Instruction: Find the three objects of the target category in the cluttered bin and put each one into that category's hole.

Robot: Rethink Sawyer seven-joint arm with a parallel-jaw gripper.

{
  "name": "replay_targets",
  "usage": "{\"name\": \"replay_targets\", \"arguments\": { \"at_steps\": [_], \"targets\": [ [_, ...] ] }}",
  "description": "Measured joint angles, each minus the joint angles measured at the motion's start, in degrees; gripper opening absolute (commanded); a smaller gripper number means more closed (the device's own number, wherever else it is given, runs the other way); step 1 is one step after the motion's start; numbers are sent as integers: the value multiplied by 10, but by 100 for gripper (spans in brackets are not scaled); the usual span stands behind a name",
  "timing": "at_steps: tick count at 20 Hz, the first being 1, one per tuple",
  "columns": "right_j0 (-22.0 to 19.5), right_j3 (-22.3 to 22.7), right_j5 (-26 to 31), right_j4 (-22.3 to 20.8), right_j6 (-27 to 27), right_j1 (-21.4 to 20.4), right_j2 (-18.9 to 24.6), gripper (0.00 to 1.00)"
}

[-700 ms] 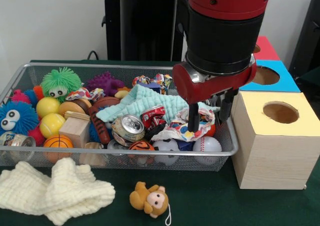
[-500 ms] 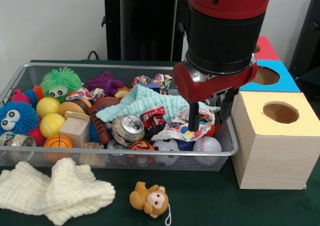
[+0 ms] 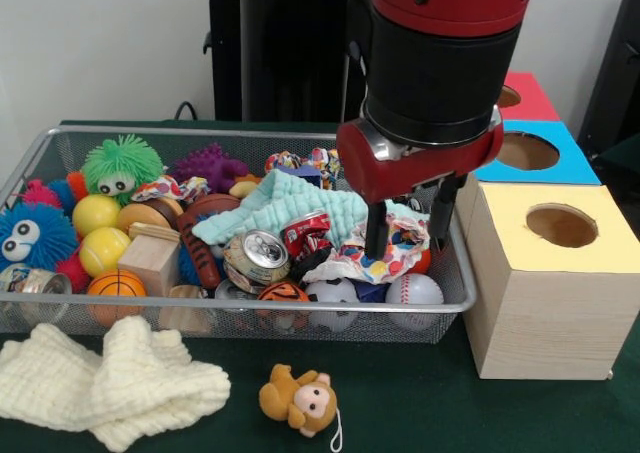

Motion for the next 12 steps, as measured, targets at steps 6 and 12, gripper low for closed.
{"name": "replay_targets", "arguments": {
  "at_steps": [6, 12],
  "targets": [
    [-12, 28, 0, 1, 0, -10, -11, 100],
    [-39, 65, 0, 1, 0, -20, -16, 100]
  ]
}}
